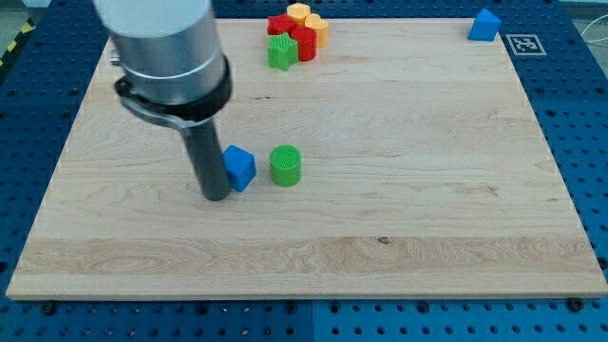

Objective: Move blue cube towards center right

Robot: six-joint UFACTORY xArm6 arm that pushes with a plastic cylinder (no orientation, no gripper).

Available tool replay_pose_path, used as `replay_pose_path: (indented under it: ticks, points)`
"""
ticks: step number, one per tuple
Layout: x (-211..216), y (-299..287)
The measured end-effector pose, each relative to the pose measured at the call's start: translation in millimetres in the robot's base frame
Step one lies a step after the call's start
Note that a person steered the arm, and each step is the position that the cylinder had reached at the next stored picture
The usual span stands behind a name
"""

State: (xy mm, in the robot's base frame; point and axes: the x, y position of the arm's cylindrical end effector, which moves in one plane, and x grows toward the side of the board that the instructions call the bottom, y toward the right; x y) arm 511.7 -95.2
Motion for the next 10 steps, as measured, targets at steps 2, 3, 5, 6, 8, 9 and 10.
replay_pose_path:
  ticks: [2, 3, 5, 6, 8, 9, 10]
  points:
    - [-34, 8]
    - [-50, 8]
    - [-77, 18]
    - [-78, 34]
    - [-91, 77]
    - [-112, 101]
    - [-118, 133]
